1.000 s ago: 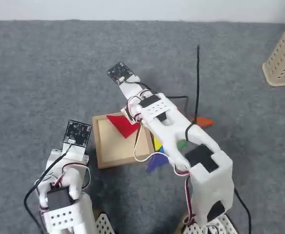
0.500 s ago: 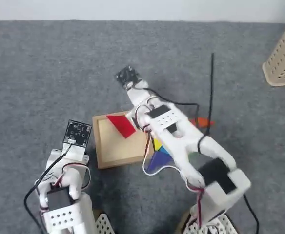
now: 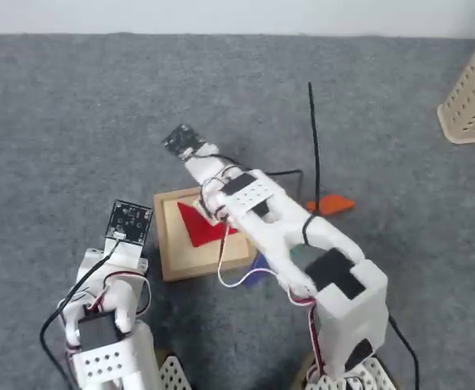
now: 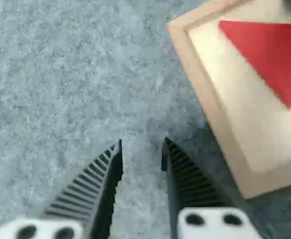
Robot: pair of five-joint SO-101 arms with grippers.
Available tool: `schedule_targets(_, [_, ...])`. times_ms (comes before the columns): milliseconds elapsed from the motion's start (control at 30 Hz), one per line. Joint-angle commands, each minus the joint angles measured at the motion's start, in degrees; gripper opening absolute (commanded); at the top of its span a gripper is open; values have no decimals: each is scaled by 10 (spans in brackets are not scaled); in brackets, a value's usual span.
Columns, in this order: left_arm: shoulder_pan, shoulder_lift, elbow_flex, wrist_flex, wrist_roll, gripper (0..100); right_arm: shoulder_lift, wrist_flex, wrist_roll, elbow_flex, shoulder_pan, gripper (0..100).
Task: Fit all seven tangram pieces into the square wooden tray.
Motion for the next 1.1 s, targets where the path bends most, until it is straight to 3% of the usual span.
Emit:
schedule_targets(0, [-1, -13, -7, 2, 4, 121, -96, 32, -15, -36, 51, 7])
schedule_targets(133, [-1, -13, -7, 2, 4, 121, -190, 73, -27, 16, 69, 6])
schedule_targets(233, [-1, -13, -7, 2, 4, 121, -241, 89, 11, 94, 38, 6])
schedule_targets(400, [-1, -13, -7, 2, 4, 121, -239, 1, 77, 172, -28, 6])
schedule_targets(700, [-1, -13, -7, 2, 4, 121, -138, 7, 120, 145, -45, 6])
schedule_targets(1067, [-1, -13, -7, 2, 4, 121, 1, 61, 121, -29, -48, 7])
